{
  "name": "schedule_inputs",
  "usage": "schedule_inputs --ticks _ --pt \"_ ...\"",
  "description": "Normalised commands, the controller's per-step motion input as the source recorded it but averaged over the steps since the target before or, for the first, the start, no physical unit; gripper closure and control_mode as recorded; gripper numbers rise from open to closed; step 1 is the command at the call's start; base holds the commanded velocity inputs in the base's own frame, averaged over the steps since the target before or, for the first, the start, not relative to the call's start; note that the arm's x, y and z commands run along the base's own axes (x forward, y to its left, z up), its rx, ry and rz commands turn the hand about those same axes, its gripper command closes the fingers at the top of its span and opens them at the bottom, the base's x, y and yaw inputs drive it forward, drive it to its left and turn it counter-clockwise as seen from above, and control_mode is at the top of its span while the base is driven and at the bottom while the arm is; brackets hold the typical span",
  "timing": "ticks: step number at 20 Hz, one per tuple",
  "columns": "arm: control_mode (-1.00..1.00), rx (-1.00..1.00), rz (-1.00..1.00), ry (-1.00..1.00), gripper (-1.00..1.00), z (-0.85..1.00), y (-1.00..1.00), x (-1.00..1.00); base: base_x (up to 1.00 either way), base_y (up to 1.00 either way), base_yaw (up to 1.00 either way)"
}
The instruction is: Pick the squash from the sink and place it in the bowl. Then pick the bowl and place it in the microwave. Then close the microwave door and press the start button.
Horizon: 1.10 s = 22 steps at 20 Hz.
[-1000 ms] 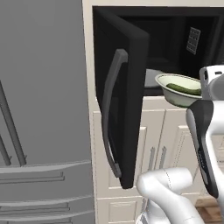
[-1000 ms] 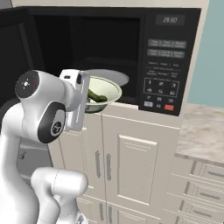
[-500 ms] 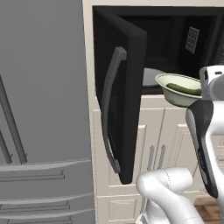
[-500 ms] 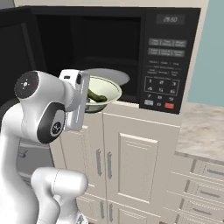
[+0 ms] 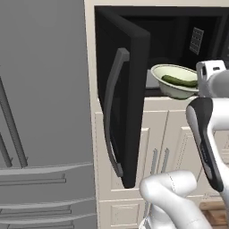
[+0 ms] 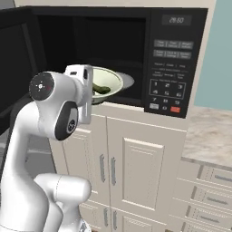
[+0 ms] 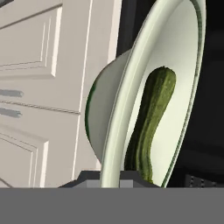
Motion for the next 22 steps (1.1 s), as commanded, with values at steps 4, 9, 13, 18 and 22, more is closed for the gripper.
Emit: schedule_inputs --ticks 4,9,13,18,22 --pt "-1.0 -0.05 0.16 -0.1 1.0 0.02 0.12 0.69 0.0 0.0 0.0" --pt "-1.0 -0.03 0.01 0.0 1.0 0.04 0.07 0.77 0.0 0.0 0.0" --pt "-1.0 -0.05 0.0 0.0 1.0 0.0 0.08 0.77 0.0 0.0 0.0" --pt "-1.0 -0.04 0.0 0.0 1.0 -0.06 0.02 0.68 0.0 0.0 0.0" --pt "-1.0 -0.03 0.0 0.03 1.0 -0.23 0.03 0.66 0.0 0.0 0.0"
